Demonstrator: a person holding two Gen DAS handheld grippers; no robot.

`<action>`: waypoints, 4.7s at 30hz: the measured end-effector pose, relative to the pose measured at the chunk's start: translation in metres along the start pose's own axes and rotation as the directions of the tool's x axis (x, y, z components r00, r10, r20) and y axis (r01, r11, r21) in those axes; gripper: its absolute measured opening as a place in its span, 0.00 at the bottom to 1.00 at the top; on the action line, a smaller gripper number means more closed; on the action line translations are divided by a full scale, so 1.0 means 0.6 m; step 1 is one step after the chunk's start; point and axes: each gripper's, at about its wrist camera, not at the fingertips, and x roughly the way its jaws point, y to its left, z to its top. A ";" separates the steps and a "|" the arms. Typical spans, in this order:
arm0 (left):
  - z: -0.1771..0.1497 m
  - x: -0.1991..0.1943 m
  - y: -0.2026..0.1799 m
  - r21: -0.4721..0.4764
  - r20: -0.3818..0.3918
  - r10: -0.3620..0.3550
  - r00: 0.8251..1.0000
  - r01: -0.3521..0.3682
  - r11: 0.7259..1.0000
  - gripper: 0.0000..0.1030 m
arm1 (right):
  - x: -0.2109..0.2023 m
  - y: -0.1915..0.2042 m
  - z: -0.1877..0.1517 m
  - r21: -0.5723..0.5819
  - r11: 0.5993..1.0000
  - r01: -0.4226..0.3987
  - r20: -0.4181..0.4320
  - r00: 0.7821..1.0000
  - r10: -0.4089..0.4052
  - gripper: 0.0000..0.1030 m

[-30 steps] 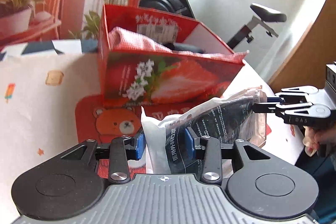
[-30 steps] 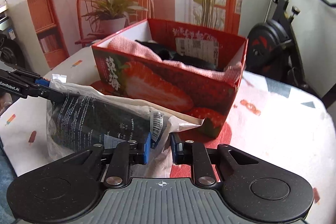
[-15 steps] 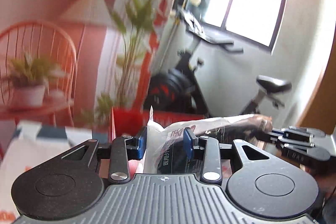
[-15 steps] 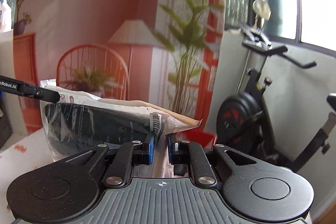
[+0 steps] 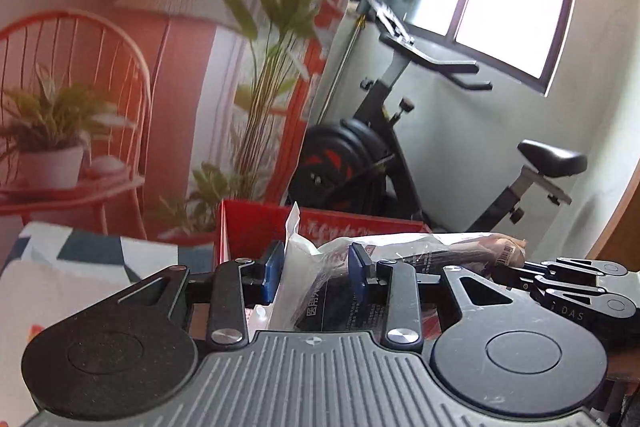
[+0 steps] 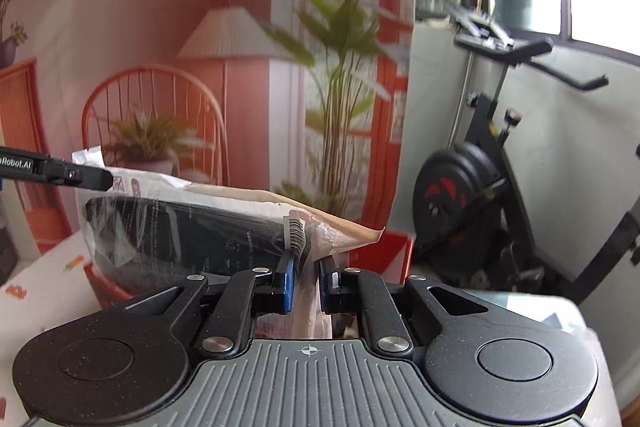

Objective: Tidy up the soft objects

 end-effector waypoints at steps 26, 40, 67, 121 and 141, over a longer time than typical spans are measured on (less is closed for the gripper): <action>-0.037 0.096 0.015 0.054 -0.242 0.101 0.965 -0.091 0.994 0.31 | 0.099 -0.027 -0.070 0.312 0.949 0.047 -0.276 0.960 0.043 0.04; -0.042 0.083 0.020 0.046 -0.239 0.104 0.966 -0.096 0.994 0.52 | 0.099 -0.019 -0.069 0.318 0.943 0.093 -0.316 0.949 0.013 0.05; -0.017 -0.078 -0.029 0.053 -0.097 0.261 0.960 -0.257 0.965 1.00 | -0.059 0.019 -0.010 0.263 0.945 0.192 -0.144 0.977 -0.158 1.00; -0.080 -0.500 -0.167 0.098 0.145 0.388 0.910 -0.403 0.910 1.00 | -0.486 0.197 -0.036 0.227 0.946 0.232 -0.004 0.971 -0.238 1.00; -0.083 -0.502 -0.167 0.106 0.148 0.376 0.915 -0.393 0.913 1.00 | -0.501 0.189 -0.039 0.217 0.940 0.263 0.011 0.962 -0.272 1.00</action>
